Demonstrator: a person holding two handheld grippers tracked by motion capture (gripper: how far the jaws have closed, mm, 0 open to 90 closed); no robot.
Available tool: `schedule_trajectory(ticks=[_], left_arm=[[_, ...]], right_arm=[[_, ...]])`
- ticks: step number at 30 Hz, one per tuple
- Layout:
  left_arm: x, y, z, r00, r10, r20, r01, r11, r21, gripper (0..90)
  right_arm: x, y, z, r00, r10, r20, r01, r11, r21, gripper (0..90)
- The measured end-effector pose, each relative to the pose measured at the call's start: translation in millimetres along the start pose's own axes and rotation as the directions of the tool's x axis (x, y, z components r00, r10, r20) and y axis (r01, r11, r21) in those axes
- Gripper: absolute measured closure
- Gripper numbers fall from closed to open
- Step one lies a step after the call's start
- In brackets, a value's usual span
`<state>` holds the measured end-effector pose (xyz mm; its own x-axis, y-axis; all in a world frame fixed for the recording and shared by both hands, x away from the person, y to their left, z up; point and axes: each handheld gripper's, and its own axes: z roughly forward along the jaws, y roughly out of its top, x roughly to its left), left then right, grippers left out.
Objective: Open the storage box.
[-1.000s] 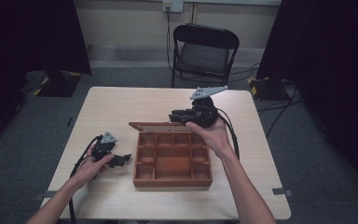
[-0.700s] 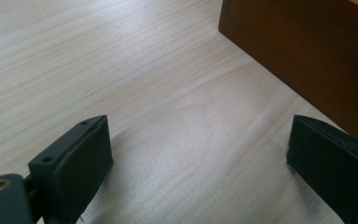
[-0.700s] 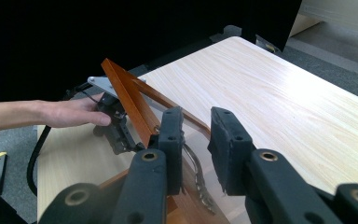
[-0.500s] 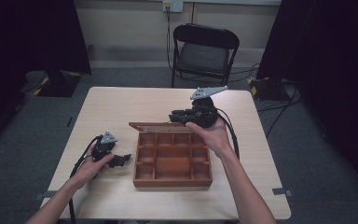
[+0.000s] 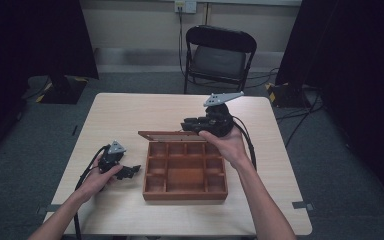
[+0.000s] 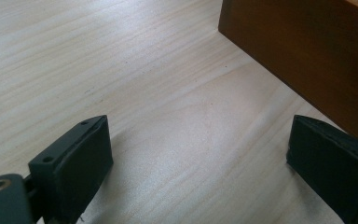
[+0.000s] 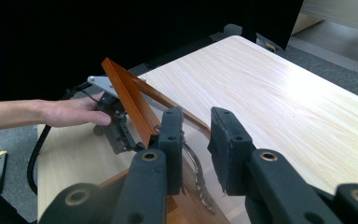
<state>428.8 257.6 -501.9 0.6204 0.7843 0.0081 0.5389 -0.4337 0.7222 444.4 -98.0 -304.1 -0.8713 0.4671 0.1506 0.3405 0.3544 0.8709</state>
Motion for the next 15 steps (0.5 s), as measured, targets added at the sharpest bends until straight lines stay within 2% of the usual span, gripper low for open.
schedule_trajectory(ticks=[15], left_arm=[[0.1,0.0,-0.1,1.0,0.001,0.0,-0.001,1.0,0.001,5.9]], right_arm=[[-0.2,0.3,0.1,1.0,0.0,-0.001,0.0,1.0,0.0,75.0]])
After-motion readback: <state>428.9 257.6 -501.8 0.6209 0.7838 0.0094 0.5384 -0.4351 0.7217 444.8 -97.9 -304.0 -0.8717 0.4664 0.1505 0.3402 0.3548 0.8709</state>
